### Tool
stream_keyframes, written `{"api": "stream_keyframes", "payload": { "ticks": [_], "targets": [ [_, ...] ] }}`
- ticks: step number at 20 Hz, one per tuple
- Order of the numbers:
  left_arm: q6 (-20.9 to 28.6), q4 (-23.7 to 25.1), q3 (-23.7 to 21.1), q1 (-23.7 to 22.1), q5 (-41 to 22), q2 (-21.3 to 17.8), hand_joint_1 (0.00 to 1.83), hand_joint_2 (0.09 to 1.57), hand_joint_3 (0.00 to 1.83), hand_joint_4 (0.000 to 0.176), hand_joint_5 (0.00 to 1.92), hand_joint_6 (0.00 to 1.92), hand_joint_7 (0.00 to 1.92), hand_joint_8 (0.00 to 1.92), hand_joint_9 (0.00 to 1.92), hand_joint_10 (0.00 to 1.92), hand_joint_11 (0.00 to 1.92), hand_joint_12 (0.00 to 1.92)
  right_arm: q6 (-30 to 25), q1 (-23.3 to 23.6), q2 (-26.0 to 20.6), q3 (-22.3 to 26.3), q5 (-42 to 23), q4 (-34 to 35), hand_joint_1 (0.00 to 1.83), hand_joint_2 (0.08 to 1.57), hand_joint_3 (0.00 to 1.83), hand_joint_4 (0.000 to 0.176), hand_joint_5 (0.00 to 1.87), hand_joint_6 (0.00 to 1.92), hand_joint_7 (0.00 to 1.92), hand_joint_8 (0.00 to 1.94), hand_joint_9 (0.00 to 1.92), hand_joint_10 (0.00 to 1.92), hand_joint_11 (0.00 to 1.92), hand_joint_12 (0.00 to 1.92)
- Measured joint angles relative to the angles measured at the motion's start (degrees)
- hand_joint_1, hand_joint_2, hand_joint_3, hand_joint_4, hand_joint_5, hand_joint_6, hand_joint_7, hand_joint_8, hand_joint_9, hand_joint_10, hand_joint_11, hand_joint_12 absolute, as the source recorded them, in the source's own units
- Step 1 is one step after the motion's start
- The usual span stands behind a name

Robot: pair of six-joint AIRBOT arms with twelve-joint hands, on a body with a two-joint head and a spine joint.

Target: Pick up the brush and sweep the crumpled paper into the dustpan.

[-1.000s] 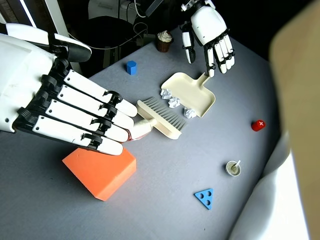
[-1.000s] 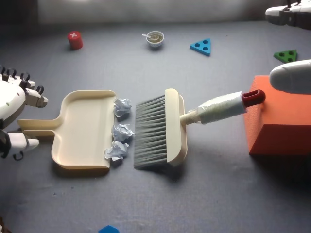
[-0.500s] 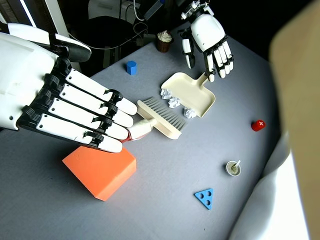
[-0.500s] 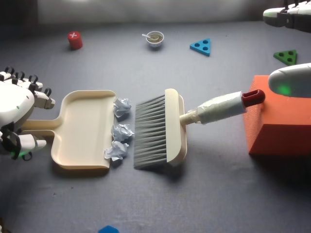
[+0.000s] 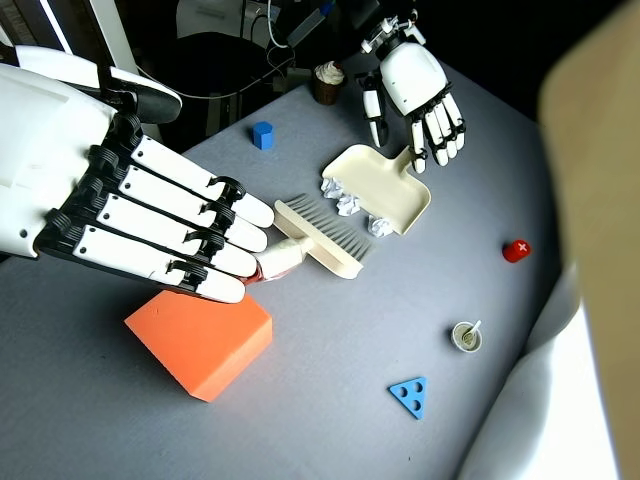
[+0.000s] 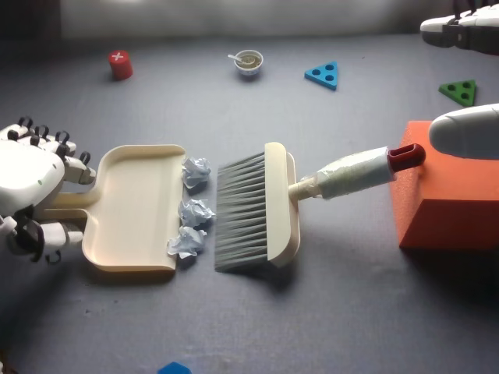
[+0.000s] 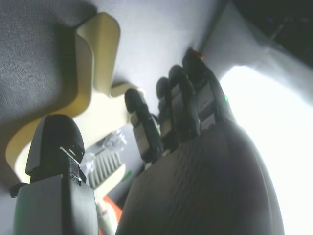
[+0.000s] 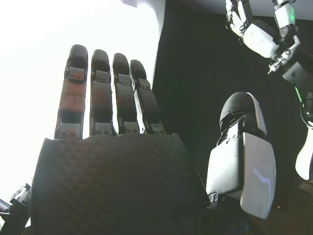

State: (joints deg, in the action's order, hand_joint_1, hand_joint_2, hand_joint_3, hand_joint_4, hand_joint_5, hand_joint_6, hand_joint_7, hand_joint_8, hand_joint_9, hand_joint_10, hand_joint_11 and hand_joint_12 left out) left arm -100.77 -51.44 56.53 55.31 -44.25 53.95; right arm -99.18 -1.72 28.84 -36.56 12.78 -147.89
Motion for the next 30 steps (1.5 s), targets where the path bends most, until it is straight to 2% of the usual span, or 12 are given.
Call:
{"api": "stream_keyframes", "payload": {
  "ticks": [7, 12, 13, 14, 16, 20, 21, 22, 26, 27, 28, 30],
  "targets": [
    [0.13, -0.66, 1.33, 1.07, -0.39, 1.95, 0.83, 1.17, 0.0, 0.068, 0.59, 0.01, 0.27, 0.0, 0.23, 0.0, 0.03, 0.55, 0.0, 0.0, 0.0, 0.0, -0.09, 0.0, 0.04, 1.04, 0.0, 0.0, 0.19, 0.0, 0.23, 0.0, 0.24, 0.0, 0.26, 0.0],
    [0.44, -0.68, 2.38, 1.46, -1.68, 3.1, 0.9, 1.17, 0.0, 0.023, 0.76, 0.02, 0.32, 0.0, 0.25, 0.0, 0.0, 0.62, 0.0, 0.0, 0.0, 0.0, -0.2, 0.0, 0.04, 1.04, 0.0, 0.0, 0.2, 0.0, 0.24, 0.01, 0.25, 0.01, 0.27, 0.01],
    [0.44, -0.63, 2.47, 1.46, -1.88, 3.28, 0.94, 1.18, 0.02, 0.126, 0.8, 0.98, 0.35, 0.0, 0.28, 0.0, 0.02, 0.63, 0.0, 0.0, 0.0, 0.0, -0.2, 0.0, 0.05, 1.04, 0.0, 0.0, 0.2, 0.0, 0.24, 0.01, 0.25, 0.01, 0.28, 0.01],
    [0.46, -0.57, 2.75, 1.46, -2.27, 3.65, 0.96, 1.19, 0.01, 0.13, 0.81, 1.19, 0.36, 0.0, 0.29, 0.0, 0.02, 0.64, 0.0, 0.0, 0.0, 0.0, -0.22, 0.0, 0.05, 1.04, 0.0, 0.0, 0.21, 0.0, 0.25, 0.01, 0.26, 0.01, 0.28, 0.01],
    [0.42, -0.46, 2.99, 1.46, -3.37, 3.87, 1.01, 1.18, 0.0, 0.059, 0.85, 1.18, 0.39, 0.0, 0.32, 0.01, 0.02, 0.66, 0.0, 0.0, 0.0, 0.04, -0.28, -0.02, 0.07, 1.03, 0.0, 0.0, 0.22, 0.01, 0.26, 0.01, 0.27, 0.01, 0.29, 0.01],
    [0.61, -0.85, 3.04, 1.46, -3.02, 3.93, 0.99, 1.19, 0.0, 0.08, 0.84, 1.2, 0.35, 0.0, 0.29, 0.0, 0.0, 0.65, 0.0, 0.0, 0.0, 0.11, -0.28, -0.02, 0.03, 1.04, 0.0, 0.0, 0.19, 0.0, 0.24, 0.0, 0.25, 0.0, 0.27, 0.0],
    [0.59, -0.83, 3.04, 1.46, -3.02, 3.93, 1.0, 1.19, 0.0, 0.051, 0.83, 1.21, 0.35, 0.0, 0.29, 0.0, 0.0, 0.62, 0.0, 0.0, 0.0, 0.11, -0.33, -0.02, 0.08, 1.03, 0.0, 0.0, 0.21, 0.01, 0.26, 0.01, 0.27, 0.01, 0.29, 0.01],
    [0.59, -0.83, 3.04, 1.46, -3.02, 3.93, 0.99, 1.19, 0.0, 0.082, 0.84, 1.2, 0.36, 0.0, 0.3, 0.01, 0.02, 0.62, 0.0, 0.0, 0.0, 0.11, -0.31, -0.02, 0.12, 1.03, 0.0, 0.0, 0.22, 0.01, 0.26, 0.01, 0.28, 0.01, 0.3, 0.02],
    [-0.04, -0.83, 3.04, 1.46, -2.89, 3.85, 0.94, 1.23, 0.0, 0.131, 0.77, 1.31, 0.34, 0.0, 0.28, 0.01, 0.0, 0.62, 0.02, 0.0, 0.0, 0.11, -0.31, -0.04, 0.54, 1.05, 0.0, 0.0, 0.22, 0.0, 0.28, 0.01, 0.29, 0.01, 0.32, 0.02],
    [-0.33, -0.92, 3.08, 1.29, -2.49, 3.67, 0.95, 1.22, 0.0, 0.114, 0.78, 1.28, 0.36, 0.0, 0.29, 0.01, 0.0, 0.65, 0.0, 0.0, 0.0, 0.11, -0.28, -0.02, 0.62, 1.03, 0.0, 0.0, 0.24, 0.01, 0.29, 0.01, 0.3, 0.01, 0.33, 0.02],
    [-0.61, -1.27, 3.17, 1.05, -1.99, 3.56, 0.98, 1.22, 0.0, 0.067, 0.8, 1.27, 0.36, 0.0, 0.3, 0.01, 0.01, 0.66, 0.0, 0.0, 0.0, 0.11, -0.28, 0.0, 0.79, 1.0, 0.0, 0.0, 0.31, 0.01, 0.31, 0.01, 0.32, 0.01, 0.34, 0.02],
    [-1.01, -1.22, 3.54, 0.61, -0.7, 3.26, 1.0, 1.2, 0.0, 0.059, 0.83, 1.21, 0.39, 0.01, 0.33, 0.01, 0.01, 0.68, -0.02, 0.02, 0.0, 0.11, -0.28, 0.0, 0.84, 1.02, 0.01, 0.0, 0.24, 0.0, 0.24, 0.0, 0.25, 0.0, 0.3, 0.0]
  ]
}}
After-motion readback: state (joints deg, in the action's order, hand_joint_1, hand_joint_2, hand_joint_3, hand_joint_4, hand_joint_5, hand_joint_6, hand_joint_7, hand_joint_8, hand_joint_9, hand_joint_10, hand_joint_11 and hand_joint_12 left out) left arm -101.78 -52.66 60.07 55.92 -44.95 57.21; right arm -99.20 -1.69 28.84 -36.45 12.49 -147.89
